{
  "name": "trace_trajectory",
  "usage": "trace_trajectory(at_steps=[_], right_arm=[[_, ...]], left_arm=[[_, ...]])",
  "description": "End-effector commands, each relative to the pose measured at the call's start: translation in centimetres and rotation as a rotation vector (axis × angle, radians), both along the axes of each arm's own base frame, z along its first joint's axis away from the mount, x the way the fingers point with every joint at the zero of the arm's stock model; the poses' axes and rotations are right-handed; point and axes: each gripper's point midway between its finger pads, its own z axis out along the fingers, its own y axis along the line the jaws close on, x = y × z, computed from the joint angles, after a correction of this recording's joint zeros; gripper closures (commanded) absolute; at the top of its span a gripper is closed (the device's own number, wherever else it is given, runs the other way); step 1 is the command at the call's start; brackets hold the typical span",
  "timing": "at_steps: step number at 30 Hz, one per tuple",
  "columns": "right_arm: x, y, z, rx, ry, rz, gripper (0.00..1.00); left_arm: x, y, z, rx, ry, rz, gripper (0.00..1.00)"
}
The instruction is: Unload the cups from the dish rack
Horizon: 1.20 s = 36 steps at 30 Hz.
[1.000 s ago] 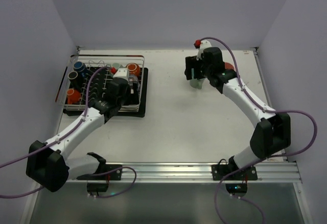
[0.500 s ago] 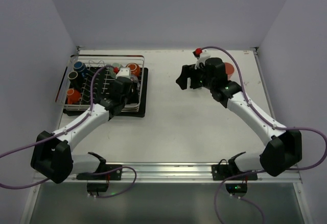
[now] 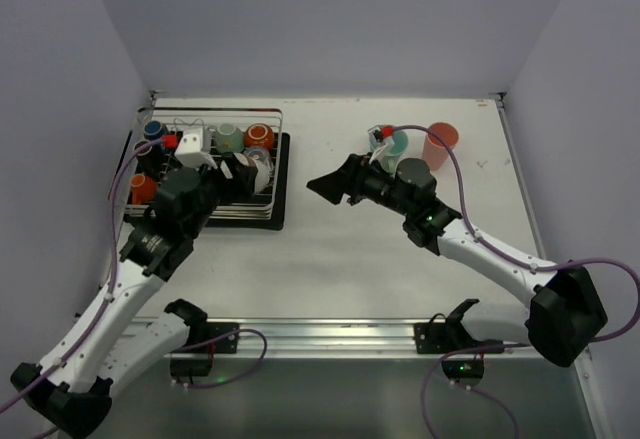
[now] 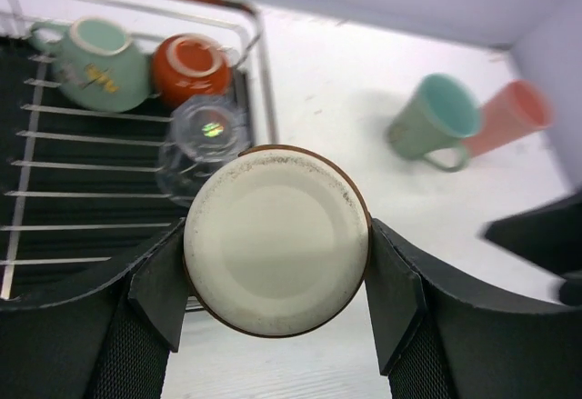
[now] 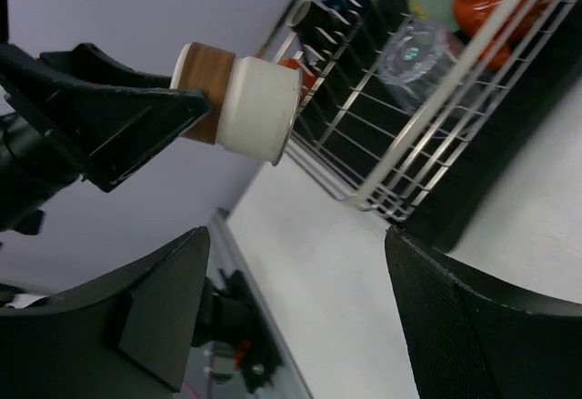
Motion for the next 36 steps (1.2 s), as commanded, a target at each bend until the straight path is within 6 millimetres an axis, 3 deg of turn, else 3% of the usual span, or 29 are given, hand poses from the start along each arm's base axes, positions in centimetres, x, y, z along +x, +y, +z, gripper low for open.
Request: trace_trajectory(at_steps=[1,3,5,7,9,16,19,20,21,22,24,25,26,28,29,30,31,32,33,34,35,36], right_arm=[[-2.7,1.2,6.8,0.321,-0.067,0.130,0.20],[-3.5,1.3,7.8,0.378,-0.058,0.169,0.22],[-4.7,1.8,8.4,0.410,-0.047,0.237,0.25],[-5.2,2.4,8.8,0.423,-0.034,0.271,0.25],[-5.7,3.1,8.8,0.435,-0.014,0.298,0.25],[-6.7,4.3,10.1,0.512,0.001,0.385,0.28],[-6.7,4.1,11.0,0.580,-0.007,0.390,0.55],[-6.8,3.9,11.4,0.604,-0.017,0.390,0.72],[-6.7,3.8,11.3,0.608,-0.016,0.383,0.79],[-6.5,3.8,11.4,0.613,-0.022,0.370,0.86],[-6.3,3.6,11.2,0.612,-0.029,0.348,1.00],[-6.2,3.4,11.3,0.612,-0.037,0.339,1.00],[-5.9,3.3,11.2,0.610,-0.040,0.318,1.00],[-5.7,3.0,11.1,0.585,-0.065,0.300,1.00],[-5.0,3.1,10.0,0.538,-0.038,0.277,1.00],[-4.5,3.0,9.9,0.507,-0.040,0.258,1.00],[-3.2,2.7,9.2,0.427,-0.088,0.210,1.00],[-2.5,2.5,6.1,0.273,0.002,0.159,1.00],[-0.7,2.1,7.8,0.209,-0.046,0.068,1.00],[1.0,1.3,6.9,0.047,-0.136,-0.008,1.00],[1.9,0.3,3.6,-0.118,-0.060,-0.062,1.00],[3.7,-0.6,5.6,-0.170,-0.110,-0.149,1.00]], left_arm=[[-2.8,-3.7,5.6,-0.232,-0.135,-0.213,0.62],[-4.1,-4.8,6.9,-0.330,-0.182,-0.286,0.63],[-5.2,-6.1,6.4,-0.383,-0.175,-0.369,0.64],[-6.2,-6.9,7.3,-0.444,-0.197,-0.435,0.65],[-6.6,-7.3,8.3,-0.493,-0.241,-0.467,0.65],[-7.5,-8.4,8.6,-0.559,-0.270,-0.553,0.64],[-7.5,-8.6,7.9,-0.556,-0.257,-0.561,0.62],[-7.4,-8.5,7.8,-0.554,-0.256,-0.548,0.60],[-7.2,-8.3,7.4,-0.542,-0.248,-0.535,0.55],[-7.0,-8.0,7.4,-0.535,-0.254,-0.513,0.42],[-6.8,-7.2,7.1,-0.497,-0.248,-0.469,0.28],[-6.4,-6.6,7.2,-0.483,-0.258,-0.430,0.15],[-6.5,-6.1,8.0,-0.455,-0.287,-0.413,0.10],[-5.8,-4.7,7.3,-0.397,-0.267,-0.327,0.01],[-5.7,-3.7,8.1,-0.339,-0.289,-0.294,0.00],[-5.5,-2.9,6.5,-0.274,-0.225,-0.252,0.00],[-4.9,-1.1,7.3,-0.232,-0.238,-0.157,0.00],[-4.6,-0.4,6.5,-0.147,-0.217,-0.134,0.00],[-4.6,0.4,4.8,-0.082,-0.156,-0.110,0.00],[-4.4,1.2,4.2,-0.040,-0.139,-0.074,0.00],[-4.3,1.6,3.2,0.014,-0.120,-0.069,0.00],[-4.3,1.9,2.4,0.041,-0.102,-0.060,0.00]])
